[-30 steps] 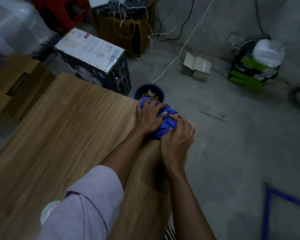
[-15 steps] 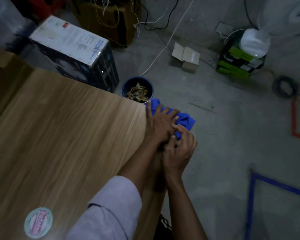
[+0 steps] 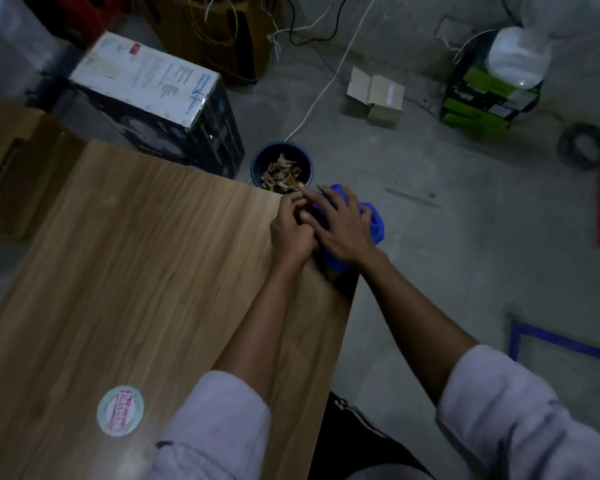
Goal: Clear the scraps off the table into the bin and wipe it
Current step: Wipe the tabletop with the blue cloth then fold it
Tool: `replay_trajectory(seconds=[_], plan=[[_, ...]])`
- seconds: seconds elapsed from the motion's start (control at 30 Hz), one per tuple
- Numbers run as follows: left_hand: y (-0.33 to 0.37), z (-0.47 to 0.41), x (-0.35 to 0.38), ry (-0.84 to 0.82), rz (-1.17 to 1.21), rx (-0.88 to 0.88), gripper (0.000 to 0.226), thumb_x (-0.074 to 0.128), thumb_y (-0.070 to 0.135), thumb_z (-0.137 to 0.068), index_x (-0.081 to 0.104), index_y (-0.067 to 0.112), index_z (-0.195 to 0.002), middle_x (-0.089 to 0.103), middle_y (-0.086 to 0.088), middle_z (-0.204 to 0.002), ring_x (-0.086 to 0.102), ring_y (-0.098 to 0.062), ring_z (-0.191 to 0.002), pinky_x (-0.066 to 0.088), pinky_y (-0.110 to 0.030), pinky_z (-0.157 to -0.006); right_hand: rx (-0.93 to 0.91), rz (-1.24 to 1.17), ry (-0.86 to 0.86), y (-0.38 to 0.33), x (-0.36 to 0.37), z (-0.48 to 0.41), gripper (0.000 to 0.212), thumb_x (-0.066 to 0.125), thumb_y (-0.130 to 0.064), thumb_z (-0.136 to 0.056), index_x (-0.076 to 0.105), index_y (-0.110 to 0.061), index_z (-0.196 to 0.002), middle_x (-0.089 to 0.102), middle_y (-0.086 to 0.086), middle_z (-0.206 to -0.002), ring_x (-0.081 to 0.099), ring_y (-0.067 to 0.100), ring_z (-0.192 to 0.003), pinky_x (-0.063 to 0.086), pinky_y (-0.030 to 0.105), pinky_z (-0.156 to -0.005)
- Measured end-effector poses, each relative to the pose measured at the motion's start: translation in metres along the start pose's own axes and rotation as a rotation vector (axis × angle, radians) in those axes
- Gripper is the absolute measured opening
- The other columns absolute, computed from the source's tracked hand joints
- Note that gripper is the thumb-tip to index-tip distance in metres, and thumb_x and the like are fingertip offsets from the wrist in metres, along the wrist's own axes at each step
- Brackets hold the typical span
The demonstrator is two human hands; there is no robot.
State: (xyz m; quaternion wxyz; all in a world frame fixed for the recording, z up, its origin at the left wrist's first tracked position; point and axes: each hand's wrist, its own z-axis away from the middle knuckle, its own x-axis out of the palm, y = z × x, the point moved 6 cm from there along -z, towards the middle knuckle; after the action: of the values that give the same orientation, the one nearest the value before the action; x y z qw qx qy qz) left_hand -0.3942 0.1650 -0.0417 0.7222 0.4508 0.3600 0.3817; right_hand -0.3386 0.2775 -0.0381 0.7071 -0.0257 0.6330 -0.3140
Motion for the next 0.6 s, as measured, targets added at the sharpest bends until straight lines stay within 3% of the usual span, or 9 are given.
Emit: replay_trajectory(seconds=[0.1, 0.2, 0.3, 0.33, 0.4, 0.5, 0.6], plan=[[-0.006, 0.022, -0.016, 0.195, -0.13, 0.11, 0.042, 0.051, 0.005, -0.077, 0.061, 0.023, -0.113, 0.06, 0.014, -0.11, 0.061, -0.019, -0.106, 0.054, -0.042, -0.091, -0.047, 0.161, 0.022, 0.028, 0.013, 0.013, 0.06, 0.041, -0.07, -0.093, 0.04, -0.048, -0.149, 0.036, -0.002, -0.158, 0.033, 0.038, -0.14, 0.038, 0.055, -0.102], [-0.02, 0.046, -0.021, 0.147, -0.248, 0.159, 0.041, 0.056, 0.004, -0.074, 0.066, 0.021, -0.111, 0.062, 0.015, -0.104, 0.061, -0.025, -0.106, 0.053, -0.047, -0.091, 0.199, 0.027, 0.331, 0.064, -0.009, 0.035, 0.043, 0.053, -0.045, -0.094, 0.064, -0.03, -0.132, 0.059, 0.006, -0.134, 0.054, 0.043, -0.11, 0.049, 0.048, -0.086], [-0.03, 0.076, -0.032, 0.177, -0.33, 0.166, 0.035, 0.062, 0.0, -0.08, 0.067, 0.021, -0.107, 0.067, 0.006, -0.107, 0.059, -0.024, -0.108, 0.047, -0.044, -0.096, 0.294, 0.025, 0.624, 0.055, -0.037, 0.057, 0.038, 0.06, -0.034, -0.094, 0.064, -0.033, -0.132, 0.061, 0.002, -0.132, 0.054, 0.037, -0.11, 0.044, 0.041, -0.083], [-0.032, 0.085, -0.036, 0.202, -0.368, 0.17, 0.034, 0.063, -0.001, -0.08, 0.066, 0.021, -0.107, 0.067, 0.003, -0.109, 0.056, -0.023, -0.111, 0.045, -0.044, -0.098, 0.237, 0.019, 0.622, 0.041, -0.042, 0.054, 0.041, 0.06, -0.037, -0.094, 0.061, -0.037, -0.135, 0.059, -0.001, -0.136, 0.052, 0.035, -0.115, 0.041, 0.04, -0.085], [-0.035, 0.102, -0.04, 0.234, -0.501, 0.215, 0.035, 0.063, 0.002, -0.078, 0.065, 0.019, -0.109, 0.062, -0.001, -0.12, 0.05, -0.024, -0.118, 0.04, -0.043, -0.104, 0.177, -0.001, 0.464, 0.022, -0.03, 0.041, 0.046, 0.056, -0.045, -0.095, 0.054, -0.041, -0.141, 0.049, -0.003, -0.148, 0.043, 0.034, -0.13, 0.04, 0.046, -0.096], [-0.043, 0.126, -0.035, 0.165, -0.705, 0.243, 0.044, 0.066, 0.013, -0.078, 0.061, 0.02, -0.121, 0.053, -0.007, -0.138, 0.042, -0.029, -0.129, 0.035, -0.044, -0.107, 0.251, -0.101, 0.241, 0.029, 0.017, 0.038, 0.046, 0.054, -0.046, -0.097, 0.051, -0.041, -0.143, 0.029, -0.002, -0.162, 0.021, 0.041, -0.147, 0.033, 0.059, -0.113], [-0.058, 0.153, -0.032, 0.105, -0.814, 0.231, 0.046, 0.066, 0.019, -0.079, 0.06, 0.019, -0.125, 0.052, -0.01, -0.141, 0.044, -0.031, -0.13, 0.035, -0.047, -0.106, 0.263, -0.278, 0.309, 0.033, 0.036, 0.07, 0.042, 0.056, -0.036, -0.1, 0.054, -0.037, -0.142, 0.025, -0.001, -0.165, 0.02, 0.04, -0.148, 0.028, 0.053, -0.12]])
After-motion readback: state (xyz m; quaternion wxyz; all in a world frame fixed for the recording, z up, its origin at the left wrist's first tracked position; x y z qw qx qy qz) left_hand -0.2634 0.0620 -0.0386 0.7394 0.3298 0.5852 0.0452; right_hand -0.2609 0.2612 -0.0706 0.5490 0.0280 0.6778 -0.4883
